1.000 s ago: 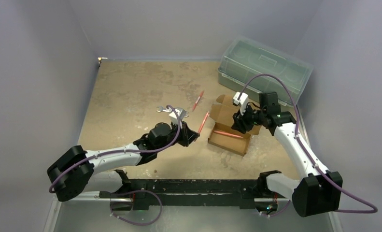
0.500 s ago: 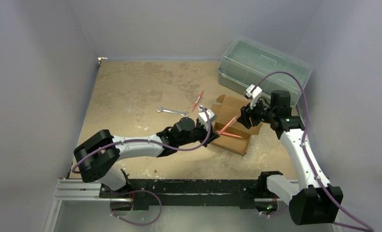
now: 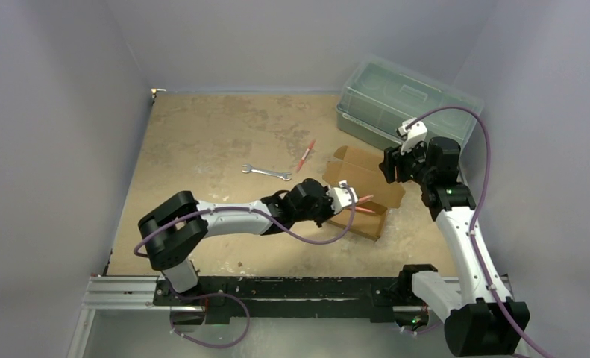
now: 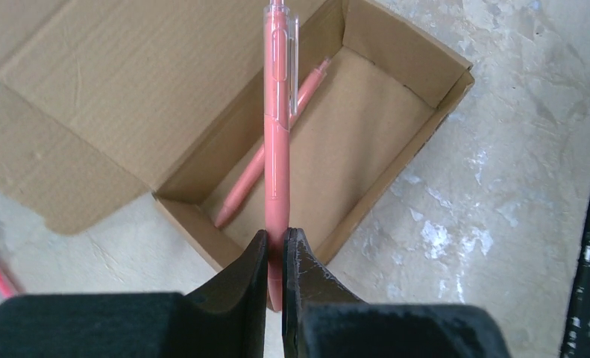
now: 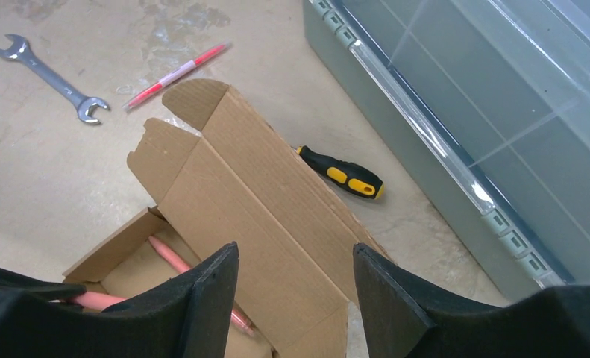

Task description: Fold the paper box

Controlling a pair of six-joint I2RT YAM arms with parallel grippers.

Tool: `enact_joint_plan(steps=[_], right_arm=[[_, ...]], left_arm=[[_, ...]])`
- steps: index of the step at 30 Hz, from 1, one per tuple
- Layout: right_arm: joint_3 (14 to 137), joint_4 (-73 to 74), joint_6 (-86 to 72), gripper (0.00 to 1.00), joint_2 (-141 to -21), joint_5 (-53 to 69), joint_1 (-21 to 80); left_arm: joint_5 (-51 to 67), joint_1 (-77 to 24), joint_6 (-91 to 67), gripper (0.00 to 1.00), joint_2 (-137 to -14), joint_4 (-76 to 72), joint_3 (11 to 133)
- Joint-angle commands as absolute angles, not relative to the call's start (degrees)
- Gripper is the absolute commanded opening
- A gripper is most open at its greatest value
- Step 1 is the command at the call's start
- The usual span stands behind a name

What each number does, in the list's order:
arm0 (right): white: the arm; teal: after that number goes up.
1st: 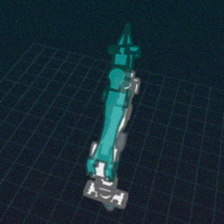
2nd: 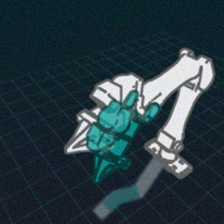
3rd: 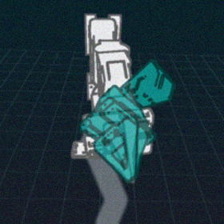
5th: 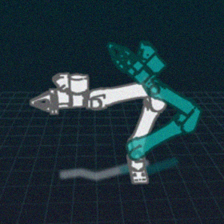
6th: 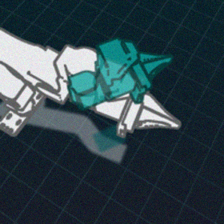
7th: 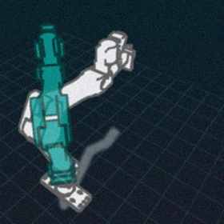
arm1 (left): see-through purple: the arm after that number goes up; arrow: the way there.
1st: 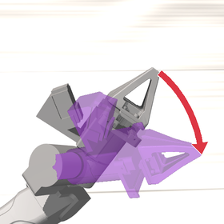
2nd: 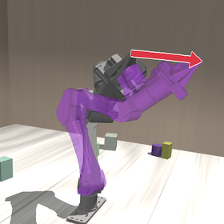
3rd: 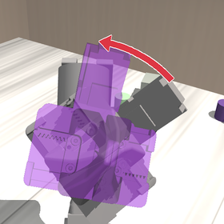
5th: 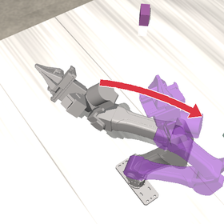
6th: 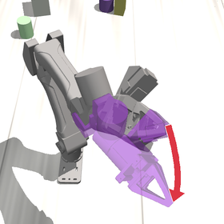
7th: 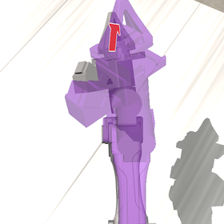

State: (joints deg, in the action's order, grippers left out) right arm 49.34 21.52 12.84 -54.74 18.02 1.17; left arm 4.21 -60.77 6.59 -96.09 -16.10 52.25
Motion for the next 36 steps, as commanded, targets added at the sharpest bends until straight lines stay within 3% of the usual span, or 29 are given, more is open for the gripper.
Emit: enact_joint_plan(steps=[1, 9, 13, 19, 28, 33, 36], right_arm=[[48.9, 19.1, 11.2, 0.61, -54.6, 16.7, 1.0], [48.9, 19.1, 11.3, 0.61, -54.5, 17.0, 1.0], [49.0, 19.2, 11.3, 0.61, -54.5, 17.0, 1.1], [49.0, 19.2, 11.3, 0.62, -54.6, 17.1, 1.0], [49.3, 20.2, 12.3, 0.62, -55.2, 19.9, 1.1], [49.6, 21.2, 13.5, 0.62, -55.2, 22.8, 1.1], [49.8, 22.3, 14.9, 0.62, -55.2, 25.0, 1.1]], left_arm=[[3.3, -62.1, 18.9, 0.00, -98.3, -10.3, 60.0], [1.6, -64.5, 29.3, 0.02, -102.9, -3.3, 66.2], [0.2, -65.5, 30.8, 0.19, -103.9, -4.4, 66.7], [-3.6, -65.9, 27.8, 0.37, -103.2, -7.9, 66.2], [-13.8, -62.3, 6.2, 0.67, -92.2, -13.2, 60.7], [2.3, -47.3, -11.4, 0.70, -88.4, -12.3, 59.2], [5.1, -40.8, -18.5, 0.73, -90.4, -11.0, 60.4]])
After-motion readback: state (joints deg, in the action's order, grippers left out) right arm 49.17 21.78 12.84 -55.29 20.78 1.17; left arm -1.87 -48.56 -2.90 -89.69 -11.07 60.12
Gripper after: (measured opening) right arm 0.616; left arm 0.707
